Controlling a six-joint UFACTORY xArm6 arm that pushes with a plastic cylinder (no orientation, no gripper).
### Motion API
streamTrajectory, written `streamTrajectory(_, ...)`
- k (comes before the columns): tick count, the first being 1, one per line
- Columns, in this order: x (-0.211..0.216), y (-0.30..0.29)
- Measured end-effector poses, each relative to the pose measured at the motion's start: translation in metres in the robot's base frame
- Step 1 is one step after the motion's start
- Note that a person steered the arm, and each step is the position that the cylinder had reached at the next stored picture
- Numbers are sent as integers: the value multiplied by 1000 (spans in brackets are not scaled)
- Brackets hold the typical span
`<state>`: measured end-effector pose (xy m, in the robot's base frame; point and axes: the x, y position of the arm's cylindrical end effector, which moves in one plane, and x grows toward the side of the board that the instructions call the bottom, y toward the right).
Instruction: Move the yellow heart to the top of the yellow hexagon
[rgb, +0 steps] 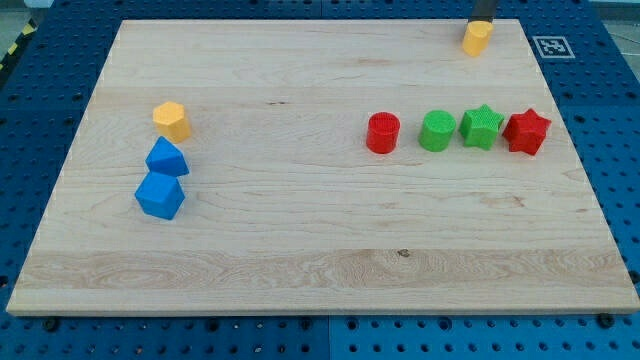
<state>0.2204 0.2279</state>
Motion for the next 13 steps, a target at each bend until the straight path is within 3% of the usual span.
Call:
streamTrajectory(2, 1, 13)
streamTrajectory(4, 42, 28)
streamTrajectory(7, 37, -105)
streamTrajectory(11, 93, -131)
streamTrajectory(13, 106, -216)
